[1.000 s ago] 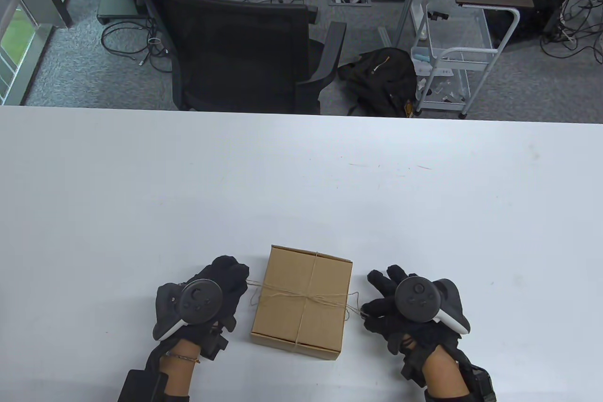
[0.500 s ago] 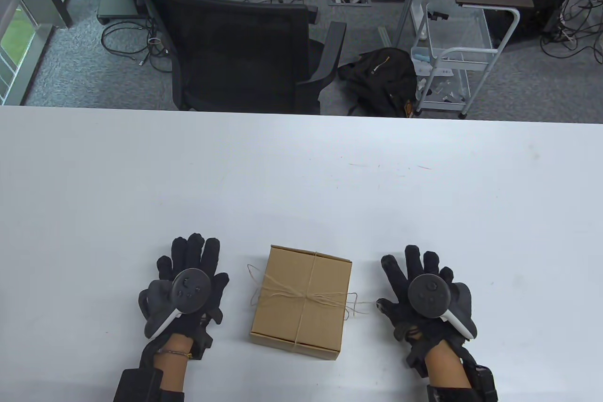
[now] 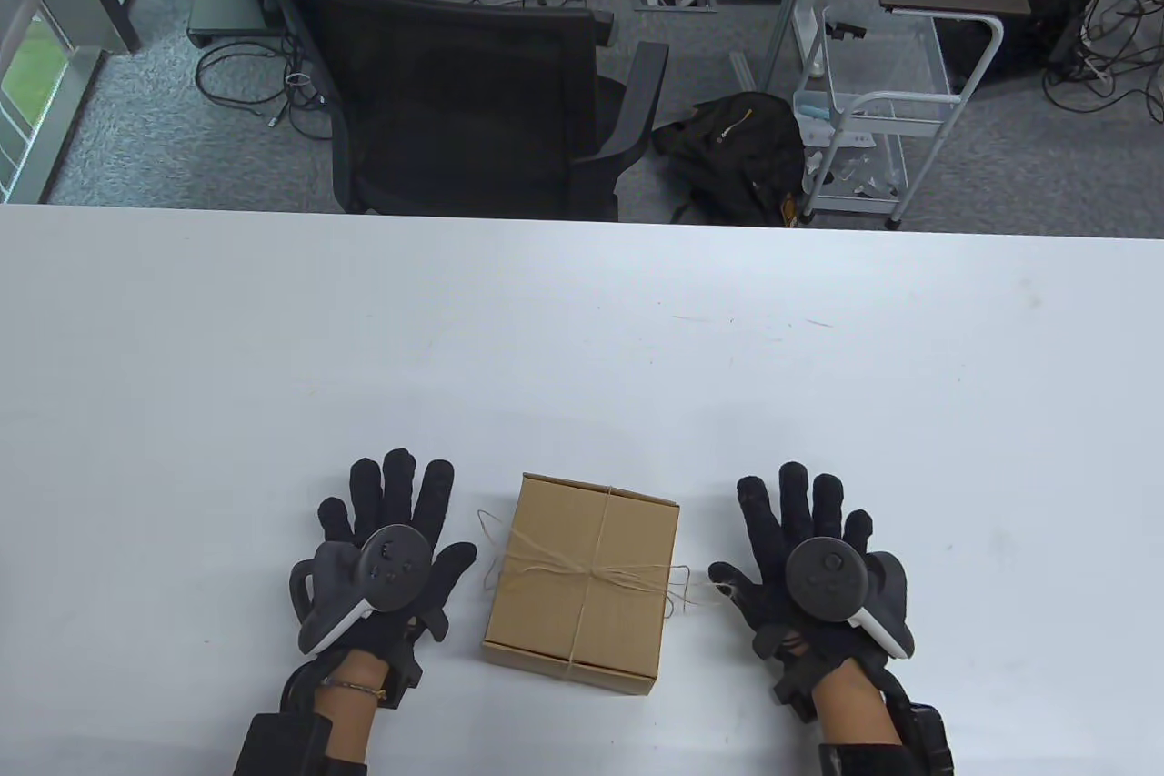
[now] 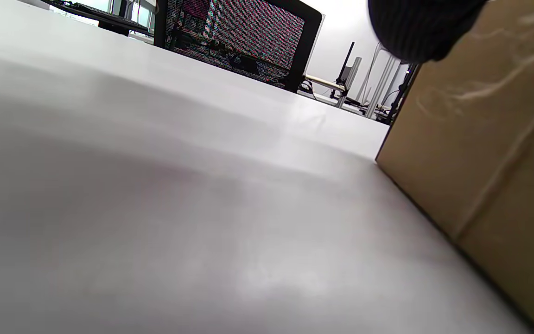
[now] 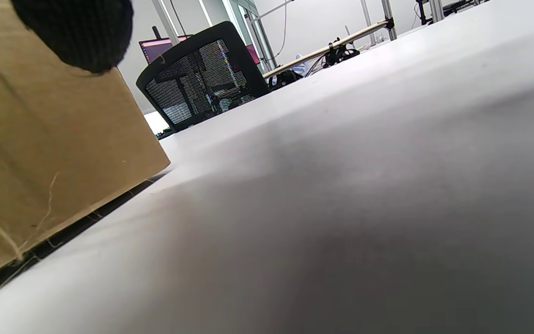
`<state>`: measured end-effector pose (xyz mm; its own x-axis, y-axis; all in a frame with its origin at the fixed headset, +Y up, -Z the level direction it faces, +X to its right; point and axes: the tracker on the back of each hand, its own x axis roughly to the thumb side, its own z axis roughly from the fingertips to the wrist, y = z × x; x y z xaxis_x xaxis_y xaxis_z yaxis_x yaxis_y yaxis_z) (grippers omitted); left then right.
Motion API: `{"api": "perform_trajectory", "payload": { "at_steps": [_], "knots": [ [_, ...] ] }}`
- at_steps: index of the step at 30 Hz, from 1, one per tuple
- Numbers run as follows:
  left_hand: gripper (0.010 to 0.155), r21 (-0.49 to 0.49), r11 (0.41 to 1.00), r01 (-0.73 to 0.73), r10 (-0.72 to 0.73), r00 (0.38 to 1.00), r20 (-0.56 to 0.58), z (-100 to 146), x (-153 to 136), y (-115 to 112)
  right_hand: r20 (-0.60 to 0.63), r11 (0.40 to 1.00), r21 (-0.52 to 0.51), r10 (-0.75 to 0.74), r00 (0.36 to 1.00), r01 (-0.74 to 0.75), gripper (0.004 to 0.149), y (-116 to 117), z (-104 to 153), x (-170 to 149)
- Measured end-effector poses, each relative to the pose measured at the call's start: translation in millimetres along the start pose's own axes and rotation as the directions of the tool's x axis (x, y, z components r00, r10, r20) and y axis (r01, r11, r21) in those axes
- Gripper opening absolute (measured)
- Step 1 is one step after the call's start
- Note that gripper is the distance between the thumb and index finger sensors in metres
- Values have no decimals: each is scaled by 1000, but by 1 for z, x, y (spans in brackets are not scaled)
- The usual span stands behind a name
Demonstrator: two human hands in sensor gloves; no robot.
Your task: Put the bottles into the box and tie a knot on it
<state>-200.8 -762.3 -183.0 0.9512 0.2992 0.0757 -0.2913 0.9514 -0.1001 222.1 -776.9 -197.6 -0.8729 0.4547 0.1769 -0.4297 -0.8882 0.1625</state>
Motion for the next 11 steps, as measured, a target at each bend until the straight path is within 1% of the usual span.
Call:
{"api": "perform_trajectory", "payload": {
  "at_steps": [11],
  "knots": [
    [92,3,1000,-7,7,1000,6,1,1,0,-14,999,28,-37,999,37,87,2,2,2]
  ]
}}
